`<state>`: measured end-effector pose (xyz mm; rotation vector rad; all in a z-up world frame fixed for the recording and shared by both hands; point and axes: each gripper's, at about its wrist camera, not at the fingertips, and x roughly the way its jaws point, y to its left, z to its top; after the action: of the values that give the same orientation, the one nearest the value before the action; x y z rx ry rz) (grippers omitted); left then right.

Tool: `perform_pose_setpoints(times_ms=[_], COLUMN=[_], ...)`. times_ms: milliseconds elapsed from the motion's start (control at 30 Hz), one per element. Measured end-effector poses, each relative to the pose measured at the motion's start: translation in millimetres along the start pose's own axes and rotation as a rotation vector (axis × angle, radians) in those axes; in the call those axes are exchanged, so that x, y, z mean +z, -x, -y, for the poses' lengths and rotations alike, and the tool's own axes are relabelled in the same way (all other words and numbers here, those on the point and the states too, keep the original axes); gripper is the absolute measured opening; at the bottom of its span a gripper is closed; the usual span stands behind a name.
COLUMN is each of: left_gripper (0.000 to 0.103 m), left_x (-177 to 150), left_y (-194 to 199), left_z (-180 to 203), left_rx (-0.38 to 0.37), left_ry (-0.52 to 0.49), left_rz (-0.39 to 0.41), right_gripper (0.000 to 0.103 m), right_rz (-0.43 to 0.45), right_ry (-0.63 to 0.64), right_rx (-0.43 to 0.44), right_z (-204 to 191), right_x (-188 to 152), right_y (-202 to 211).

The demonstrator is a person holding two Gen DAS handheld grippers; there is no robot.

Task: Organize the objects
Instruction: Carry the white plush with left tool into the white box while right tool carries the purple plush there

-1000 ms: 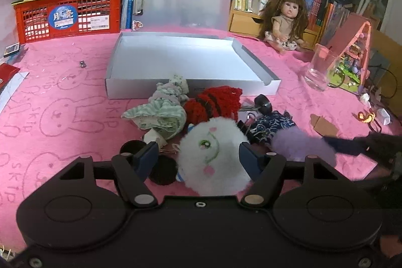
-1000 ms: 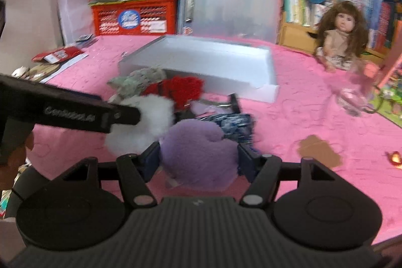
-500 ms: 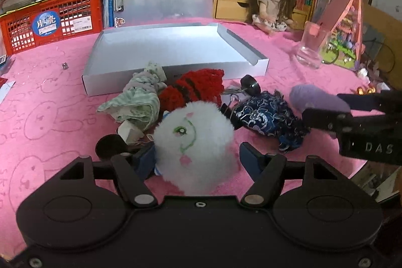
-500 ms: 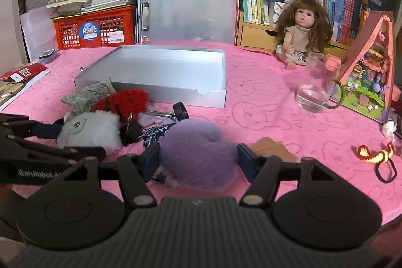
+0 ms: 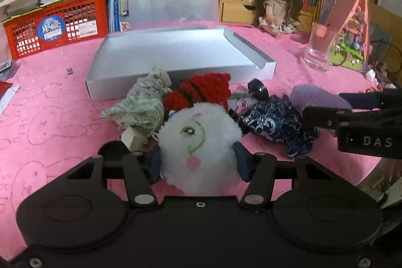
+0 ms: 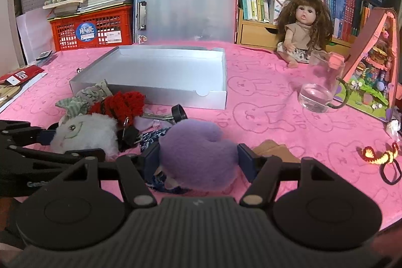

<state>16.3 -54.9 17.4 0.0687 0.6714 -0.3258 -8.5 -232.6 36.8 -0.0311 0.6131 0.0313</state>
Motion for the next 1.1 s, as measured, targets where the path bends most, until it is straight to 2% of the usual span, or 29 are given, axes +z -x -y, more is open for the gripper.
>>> perform_pose_setpoints(times_ms=[300,633,833,1100], left_gripper=[0.054,0.054,0.054,0.054], left_x=[27,90,125,159], left_y=[23,29,11,-32], left_z=[-14,-43,-60,-85], left_rx=[-0.001,0.023,0.029,0.055], left_ry=[0.023,0.057,0.099,0.153], left_rz=[0.079,0.166,0.158,0.111], right_gripper=[0.068,0.068,0.068,0.068], right_rz=[0.035,0.090,0.075,0.048], right_ry=[-0.022,-0.025,-0.039,-0.051], right_rx=[0.003,0.023,0.048,0.078], right_z=[6,10,16,22], right_x=[19,65,91,128], right_y=[-3,-16,-35,-69])
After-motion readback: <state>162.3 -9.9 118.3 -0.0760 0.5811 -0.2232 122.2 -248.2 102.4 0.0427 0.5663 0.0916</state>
